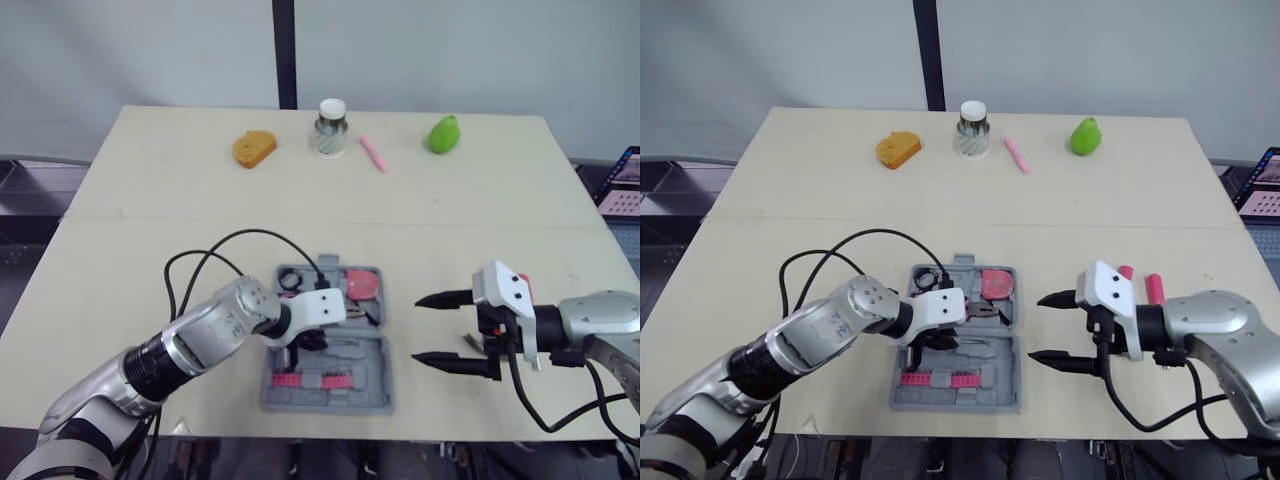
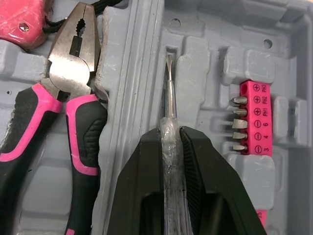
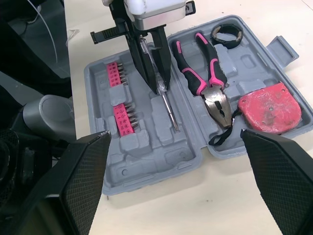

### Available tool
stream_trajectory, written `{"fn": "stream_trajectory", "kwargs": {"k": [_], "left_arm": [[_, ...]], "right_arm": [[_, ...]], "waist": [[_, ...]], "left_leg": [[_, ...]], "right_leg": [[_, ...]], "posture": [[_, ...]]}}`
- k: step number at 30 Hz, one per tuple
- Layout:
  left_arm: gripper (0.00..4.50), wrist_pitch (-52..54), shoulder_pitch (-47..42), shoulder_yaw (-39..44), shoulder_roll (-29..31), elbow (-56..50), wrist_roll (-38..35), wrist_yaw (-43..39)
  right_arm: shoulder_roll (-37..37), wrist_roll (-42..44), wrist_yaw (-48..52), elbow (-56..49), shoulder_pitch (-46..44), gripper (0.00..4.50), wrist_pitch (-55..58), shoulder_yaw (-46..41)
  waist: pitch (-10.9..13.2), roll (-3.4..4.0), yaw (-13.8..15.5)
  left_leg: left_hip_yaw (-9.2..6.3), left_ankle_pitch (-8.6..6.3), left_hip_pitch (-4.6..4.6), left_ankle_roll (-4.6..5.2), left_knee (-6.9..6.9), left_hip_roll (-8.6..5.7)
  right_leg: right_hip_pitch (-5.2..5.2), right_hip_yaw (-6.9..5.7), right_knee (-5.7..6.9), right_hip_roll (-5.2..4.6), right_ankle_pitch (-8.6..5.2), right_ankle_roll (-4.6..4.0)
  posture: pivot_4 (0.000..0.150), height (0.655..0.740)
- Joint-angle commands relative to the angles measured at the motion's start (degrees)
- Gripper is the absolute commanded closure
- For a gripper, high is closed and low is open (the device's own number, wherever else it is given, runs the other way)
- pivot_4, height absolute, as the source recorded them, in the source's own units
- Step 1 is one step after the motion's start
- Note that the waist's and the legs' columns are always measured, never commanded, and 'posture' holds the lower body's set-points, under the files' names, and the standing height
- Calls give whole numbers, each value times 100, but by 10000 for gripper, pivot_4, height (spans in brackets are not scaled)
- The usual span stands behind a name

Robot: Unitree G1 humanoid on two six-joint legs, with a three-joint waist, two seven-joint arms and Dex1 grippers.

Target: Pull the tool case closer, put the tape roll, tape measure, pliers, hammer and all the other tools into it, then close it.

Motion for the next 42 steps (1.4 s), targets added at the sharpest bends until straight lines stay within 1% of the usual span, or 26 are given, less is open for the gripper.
{"fn": "stream_trajectory", "kwargs": {"k": [1,21,23,24,25,26,27,28,29,30,31,36,39,40,42], "left_arm": [[44354,-123,12,3,-24,-22,102,-79],[44354,-240,134,40,-131,28,263,-163],[34151,-203,127,86,-131,-9,221,-188],[31178,-189,119,100,-105,-55,195,-228],[26726,-179,114,109,-87,-87,182,-261],[21126,-159,111,128,-63,-138,160,-306],[16747,-90,89,189,-40,-213,109,-355],[10891,-40,68,238,-24,-268,74,-394],[6627,16,55,308,-19,-327,17,-430],[1110,56,49,352,-19,-365,-17,-450],[420,187,1,482,-22,-459,-113,-476],[420,949,-168,1271,-316,-787,-773,-480],[420,1273,-220,1739,-380,-883,-1075,-417],[420,1312,-184,1895,-372,-906,-1177,-417],[420,911,47,2067,-182,-876,-1184,-456]], "right_arm": [[-72,130,-44,-178,-38,0,-12,-250],[-102,223,-104,-247,14,0,32,-301],[-106,230,-106,-251,18,0,36,-303],[-108,235,-107,-256,23,0,38,-304],[-111,239,-108,-260,26,0,39,-304],[-111,248,-110,-264,24,0,45,-307],[-109,267,-110,-266,14,0,58,-317],[-105,276,-107,-264,6,0,65,-322],[-100,282,-105,-263,1,0,72,-328],[-98,285,-103,-265,1,0,75,-333],[-94,303,-100,-268,-2,0,83,-342],[-71,361,-104,-250,-48,0,117,-343],[-69,352,-106,-204,-117,0,106,-299],[-64,345,-108,-179,-154,0,98,-286],[-48,317,-114,-121,-235,0,72,-261]], "waist": [[0,0,1],[0,0,2],[0,0,1],[0,0,2],[0,0,2],[0,0,3],[0,0,3],[0,0,1],[0,0,-1],[0,0,-1],[0,0,-1],[0,-1,4],[0,0,-6],[0,0,-8],[-1,0,-25]], "left_leg": [[0,0,0,0,0,0],[0,1,0,1,1,0],[-1,1,0,1,1,0],[-1,1,0,1,1,0],[-1,1,0,1,1,0],[-1,1,0,2,2,0],[-1,1,0,2,3,-1],[-1,2,0,3,4,0],[-1,2,0,3,4,0],[-1,2,0,3,4,0],[-2,2,0,3,4,0],[-6,2,0,3,5,-1],[-8,2,0,3,6,-1],[-8,2,1,3,5,0],[-8,2,1,3,5,1]], "right_leg": [[0,0,0,0,0,0],[0,0,2,0,0,0],[0,0,3,0,0,0],[0,0,3,0,0,0],[0,0,3,0,0,0],[1,0,4,-1,0,0],[1,0,4,-1,0,0],[1,0,5,-1,0,0],[1,0,5,0,0,0],[1,0,5,0,0,0],[1,0,6,0,0,0],[2,1,6,-1,0,0],[4,1,5,-1,0,0],[4,1,6,0,0,0],[3,1,7,1,0,0]], "posture": [[1500,7400],[1500,7400],[1500,7400],[1500,7400],[1500,7400],[1500,7400],[1500,7400],[1500,7400],[1500,7400],[1500,7400],[1500,7400],[1500,7400],[1500,7400],[1500,7400],[1500,7400]]}}
